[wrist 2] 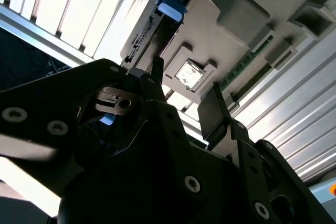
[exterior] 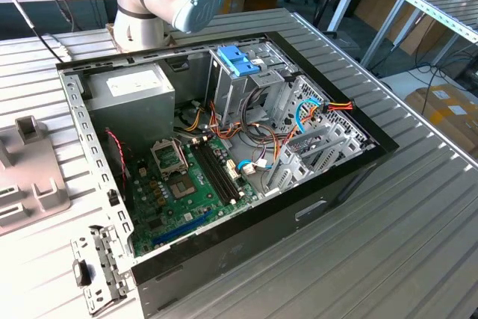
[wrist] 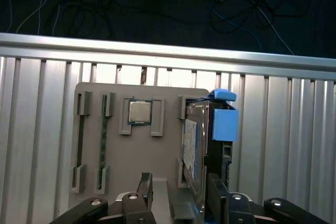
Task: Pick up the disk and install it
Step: 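Pick up the disk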
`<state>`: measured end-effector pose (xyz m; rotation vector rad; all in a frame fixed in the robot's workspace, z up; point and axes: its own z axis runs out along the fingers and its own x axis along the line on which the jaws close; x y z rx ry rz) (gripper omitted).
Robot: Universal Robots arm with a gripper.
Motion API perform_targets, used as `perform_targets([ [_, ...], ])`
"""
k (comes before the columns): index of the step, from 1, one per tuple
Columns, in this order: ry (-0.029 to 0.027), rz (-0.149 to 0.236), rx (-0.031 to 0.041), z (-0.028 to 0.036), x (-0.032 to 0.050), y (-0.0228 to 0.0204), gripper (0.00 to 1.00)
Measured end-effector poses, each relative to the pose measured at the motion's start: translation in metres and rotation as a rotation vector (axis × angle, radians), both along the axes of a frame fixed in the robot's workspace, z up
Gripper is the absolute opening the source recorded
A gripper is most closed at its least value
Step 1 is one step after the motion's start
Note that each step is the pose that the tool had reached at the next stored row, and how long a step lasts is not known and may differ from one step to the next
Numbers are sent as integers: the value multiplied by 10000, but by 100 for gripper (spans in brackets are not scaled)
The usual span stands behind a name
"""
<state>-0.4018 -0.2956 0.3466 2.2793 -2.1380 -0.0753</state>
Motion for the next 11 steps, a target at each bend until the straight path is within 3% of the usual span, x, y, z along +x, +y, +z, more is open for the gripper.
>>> perform_targets([
  [11,0,-1,0,-23,-1,25,54],
])
